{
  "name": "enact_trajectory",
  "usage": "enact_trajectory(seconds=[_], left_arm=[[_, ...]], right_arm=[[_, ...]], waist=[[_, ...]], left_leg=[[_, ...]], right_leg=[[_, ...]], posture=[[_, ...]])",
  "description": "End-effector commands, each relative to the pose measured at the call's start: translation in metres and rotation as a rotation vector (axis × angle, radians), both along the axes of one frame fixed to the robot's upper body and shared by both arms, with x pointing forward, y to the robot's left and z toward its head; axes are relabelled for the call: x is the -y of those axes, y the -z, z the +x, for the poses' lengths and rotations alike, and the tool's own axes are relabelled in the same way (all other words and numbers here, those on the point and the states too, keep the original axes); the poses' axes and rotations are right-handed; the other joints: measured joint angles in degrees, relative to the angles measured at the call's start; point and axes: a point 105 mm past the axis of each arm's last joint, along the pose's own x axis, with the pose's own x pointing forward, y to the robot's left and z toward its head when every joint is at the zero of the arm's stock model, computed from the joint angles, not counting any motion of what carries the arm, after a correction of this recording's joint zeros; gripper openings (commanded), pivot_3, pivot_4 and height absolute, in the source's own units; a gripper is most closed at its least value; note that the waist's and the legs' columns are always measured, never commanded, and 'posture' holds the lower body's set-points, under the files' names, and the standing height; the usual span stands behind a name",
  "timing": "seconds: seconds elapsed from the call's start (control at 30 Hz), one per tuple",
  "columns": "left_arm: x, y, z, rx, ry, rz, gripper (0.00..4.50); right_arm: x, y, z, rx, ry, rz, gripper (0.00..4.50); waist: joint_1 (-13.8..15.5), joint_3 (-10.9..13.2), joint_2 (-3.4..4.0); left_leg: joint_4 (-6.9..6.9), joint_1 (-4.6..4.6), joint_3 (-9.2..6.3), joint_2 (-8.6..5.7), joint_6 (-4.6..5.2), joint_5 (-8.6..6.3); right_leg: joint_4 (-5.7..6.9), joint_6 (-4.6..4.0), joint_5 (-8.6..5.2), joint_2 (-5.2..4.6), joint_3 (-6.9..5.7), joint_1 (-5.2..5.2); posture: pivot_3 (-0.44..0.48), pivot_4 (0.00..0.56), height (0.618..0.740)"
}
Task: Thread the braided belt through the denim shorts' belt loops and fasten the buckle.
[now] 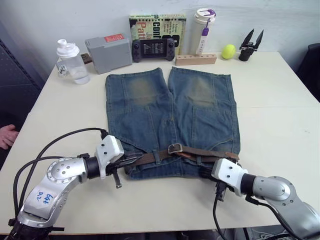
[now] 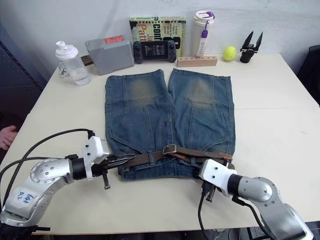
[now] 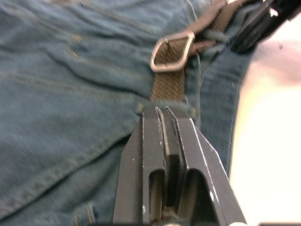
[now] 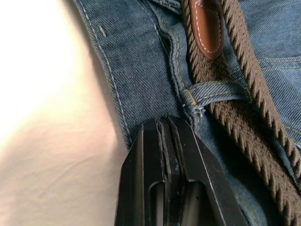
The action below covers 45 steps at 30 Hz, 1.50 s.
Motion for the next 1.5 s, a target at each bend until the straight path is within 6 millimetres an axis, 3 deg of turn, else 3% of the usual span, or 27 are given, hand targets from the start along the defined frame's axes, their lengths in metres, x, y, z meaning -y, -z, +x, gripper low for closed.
enact_trajectory(seconds=[0.03, 0.07, 0.2, 0.27, 0.47, 0.6, 0.83, 1.0, 1.23, 1.5], left_arm=[[-0.007, -0.013, -0.001, 0.03, -0.003, -0.006, 0.0], [-0.009, -0.014, -0.001, 0.036, -0.013, -0.008, 0.0], [-0.009, -0.012, -0.006, 0.014, -0.008, -0.022, 1.28], [-0.008, -0.007, -0.008, 0.007, -0.002, 0.004, 2.21], [-0.01, 0.006, -0.003, 0.051, -0.004, 0.136, 4.44], [-0.015, 0.01, 0.013, 0.168, -0.052, 0.248, 4.44], [-0.017, 0.02, 0.021, 0.225, -0.078, 0.324, 4.44], [-0.014, 0.015, 0.025, 0.232, -0.112, 0.266, 4.44], [-0.03, 0.021, 0.027, 0.247, -0.168, 0.324, 4.44], [-0.033, 0.009, 0.027, 0.265, -0.207, 0.26, 4.44]], right_arm=[[-0.005, 0.008, -0.001, -0.049, 0.031, 0.049, 0.03], [-0.007, 0.009, -0.001, -0.05, 0.027, 0.049, 0.03], [-0.013, 0.01, -0.002, -0.048, 0.012, 0.055, 0.0], [-0.015, 0.01, -0.002, -0.05, 0.009, 0.056, 0.0], [-0.02, 0.012, -0.004, -0.066, -0.006, 0.063, 0.0], [-0.027, 0.012, -0.005, -0.074, -0.019, 0.085, 0.0], [-0.031, 0.013, -0.006, -0.081, -0.025, 0.089, 0.0], [-0.03, 0.015, -0.008, -0.1, -0.023, 0.083, 0.0], [-0.015, 0.038, -0.014, -0.244, 0.062, 0.013, 0.0], [-0.003, 0.059, -0.027, -0.48, 0.201, -0.008, 0.0]], waist=[[0.0, 0.0, 0.0], [0.0, 0.0, 0.0], [-0.2, 0.0, 0.0], [-0.4, 0.0, -0.01], [-0.4, 0.0, -0.03], [-0.4, 0.0, -0.03], [-0.7, 0.0, -0.05], [-0.6, 0.0, -0.07], [-0.6, -0.1, -0.16], [-0.2, -0.6, -0.72]], left_leg=[[0.0, 0.0, 0.0, 0.02, 0.0, 0.0], [0.0, 0.01, 0.0, 0.02, 0.0, 0.0], [-0.02, 0.03, 0.01, 0.03, -0.03, -0.01], [-0.08, 0.04, 0.03, 0.03, -0.04, -0.02], [-0.09, 0.04, 0.07, 0.03, -0.05, -0.02], [-0.12, 0.03, 0.1, 0.04, -0.06, -0.03], [-0.21, 0.0, 0.22, 0.06, -0.06, -0.02], [-0.22, 0.0, 0.22, 0.07, -0.07, -0.02], [-0.22, 0.0, 0.21, 0.08, -0.07, -0.02], [-0.22, 0.04, 0.14, 0.15, -0.06, -0.02]], right_leg=[[0.01, 0.0, 0.0, -0.01, 0.01, 0.0], [0.01, 0.0, 0.0, -0.01, 0.01, 0.0], [0.01, -0.02, -0.01, 0.01, 0.01, -0.01], [0.0, -0.04, -0.02, 0.04, 0.01, -0.02], [0.01, -0.06, -0.03, 0.08, 0.03, -0.07], [0.01, -0.08, -0.04, 0.1, 0.04, -0.1], [0.06, -0.08, -0.05, 0.1, 0.09, -0.27], [0.07, -0.09, -0.05, 0.09, 0.1, -0.28], [0.08, -0.09, -0.05, 0.09, 0.1, -0.3], [0.09, -0.11, -0.06, 0.02, 0.07, -0.25]], posture=[[0.0, 0.15, 0.726], [0.0, 0.15, 0.726], [0.0, 0.15, 0.726], [0.0, 0.15, 0.726], [0.0, 0.15, 0.726], [0.0, 0.15, 0.726], [0.0, 0.15, 0.726], [0.0, 0.15, 0.726], [0.0, 0.15, 0.726], [0.0, 0.15, 0.726]])
